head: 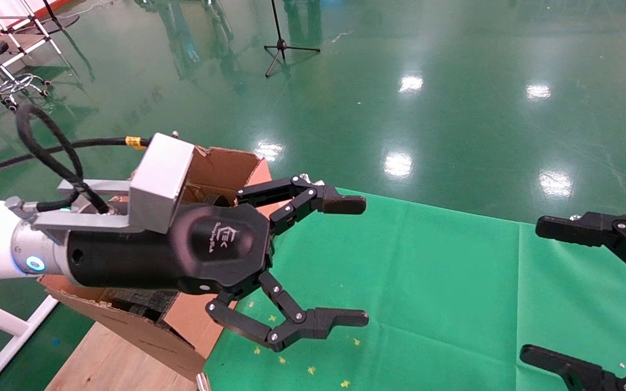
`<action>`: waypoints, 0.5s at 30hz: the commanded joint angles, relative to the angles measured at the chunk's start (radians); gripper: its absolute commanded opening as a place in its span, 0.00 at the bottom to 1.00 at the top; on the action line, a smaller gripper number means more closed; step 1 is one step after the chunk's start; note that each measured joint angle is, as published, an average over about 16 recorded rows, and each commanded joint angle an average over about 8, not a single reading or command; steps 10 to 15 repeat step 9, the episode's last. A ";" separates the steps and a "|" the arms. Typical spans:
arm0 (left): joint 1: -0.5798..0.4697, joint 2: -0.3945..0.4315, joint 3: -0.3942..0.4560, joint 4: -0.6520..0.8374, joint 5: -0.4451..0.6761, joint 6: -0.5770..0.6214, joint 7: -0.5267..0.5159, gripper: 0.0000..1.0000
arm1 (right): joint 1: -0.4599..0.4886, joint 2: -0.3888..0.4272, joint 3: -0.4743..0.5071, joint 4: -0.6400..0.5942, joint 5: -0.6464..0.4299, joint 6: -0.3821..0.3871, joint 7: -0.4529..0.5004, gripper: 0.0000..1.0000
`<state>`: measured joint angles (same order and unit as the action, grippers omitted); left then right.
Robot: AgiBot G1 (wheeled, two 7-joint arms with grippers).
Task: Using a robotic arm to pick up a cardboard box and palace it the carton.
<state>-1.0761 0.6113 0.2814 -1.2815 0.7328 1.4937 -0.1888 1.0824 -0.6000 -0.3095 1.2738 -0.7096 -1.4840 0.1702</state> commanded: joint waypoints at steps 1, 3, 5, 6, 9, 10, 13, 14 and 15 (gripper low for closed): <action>0.000 0.000 0.000 0.000 0.000 0.000 0.000 1.00 | 0.000 0.000 0.000 0.000 0.000 0.000 0.000 1.00; 0.000 0.000 0.000 0.000 0.000 0.000 0.000 1.00 | 0.000 0.000 0.000 0.000 0.000 0.000 0.000 1.00; 0.000 0.000 0.000 0.000 0.000 0.000 0.000 1.00 | 0.000 0.000 0.000 0.000 0.000 0.000 0.000 1.00; 0.000 0.000 0.000 0.000 0.000 0.000 0.000 1.00 | 0.000 0.000 0.000 0.000 0.000 0.000 0.000 1.00; 0.000 0.000 0.000 0.000 0.000 0.000 0.000 1.00 | 0.000 0.000 0.000 0.000 0.000 0.000 0.000 1.00; 0.000 0.000 0.000 0.000 0.000 0.000 0.000 1.00 | 0.000 0.000 0.000 0.000 0.000 0.000 0.000 1.00; 0.000 0.000 0.000 0.000 0.000 0.000 0.000 1.00 | 0.000 0.000 0.000 0.000 0.000 0.000 0.000 1.00; 0.000 0.000 0.000 0.000 0.000 0.000 0.000 1.00 | 0.000 0.000 0.000 0.000 0.000 0.000 0.000 1.00; 0.000 0.000 0.000 0.000 0.000 0.000 0.000 1.00 | 0.000 0.000 0.000 0.000 0.000 0.000 0.000 1.00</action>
